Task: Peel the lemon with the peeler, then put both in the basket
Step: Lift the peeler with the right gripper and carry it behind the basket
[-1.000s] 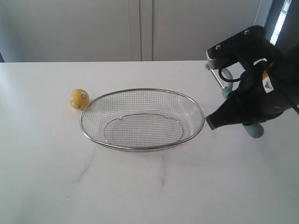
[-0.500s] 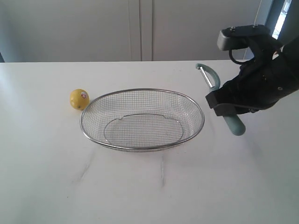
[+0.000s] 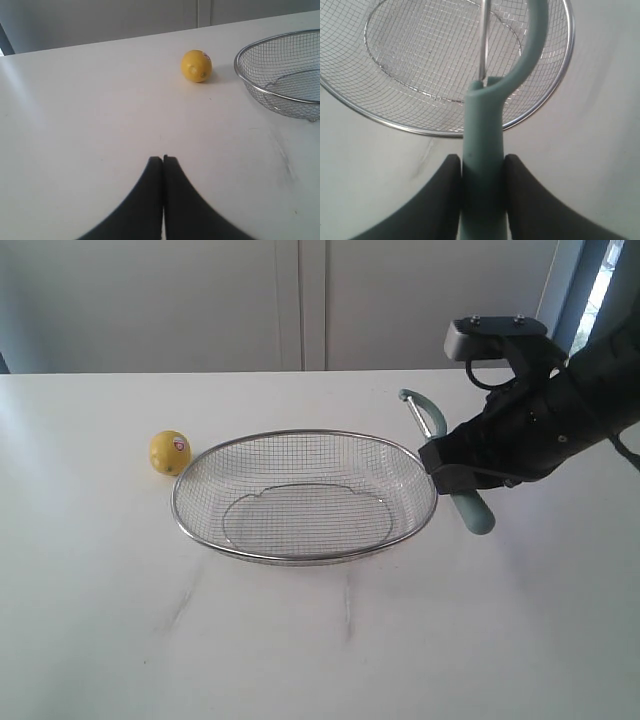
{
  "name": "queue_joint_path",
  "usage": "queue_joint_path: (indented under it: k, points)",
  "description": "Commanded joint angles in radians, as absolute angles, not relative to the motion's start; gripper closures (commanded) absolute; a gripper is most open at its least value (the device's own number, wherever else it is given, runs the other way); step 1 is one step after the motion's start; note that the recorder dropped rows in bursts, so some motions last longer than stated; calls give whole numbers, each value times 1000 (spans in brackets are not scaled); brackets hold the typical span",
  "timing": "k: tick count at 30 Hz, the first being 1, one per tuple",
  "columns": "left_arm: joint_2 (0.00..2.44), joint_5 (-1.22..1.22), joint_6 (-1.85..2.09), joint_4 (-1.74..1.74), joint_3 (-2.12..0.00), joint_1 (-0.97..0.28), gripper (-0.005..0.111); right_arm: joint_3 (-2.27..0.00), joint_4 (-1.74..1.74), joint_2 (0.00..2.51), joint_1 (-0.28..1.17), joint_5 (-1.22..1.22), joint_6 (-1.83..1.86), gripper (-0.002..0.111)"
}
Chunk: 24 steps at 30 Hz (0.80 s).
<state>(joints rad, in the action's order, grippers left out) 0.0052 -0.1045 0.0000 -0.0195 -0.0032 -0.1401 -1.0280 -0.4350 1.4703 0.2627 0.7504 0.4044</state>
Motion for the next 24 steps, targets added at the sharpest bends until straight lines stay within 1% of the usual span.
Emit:
queue_joint_path:
  k: [1,6,15,18,24]
  points:
    - [0,-40,-8,-36,0,-142,107,-1036,-441,1468,258,733,415,108]
    - [0,118,-195,-94,0,-142,107,-1036,-441,1468,258,731,415,108]
    - [0,375,-319,-95,0,-142,107,-1036,-443,1468,258,735,415,108]
    - [0,404,-348,-95,0,-142,107,-1036,-443,1468,258,735,415,108]
    - [0,384,-445,-95,0,-142,107,-1036,-443,1468,258,735,415,108]
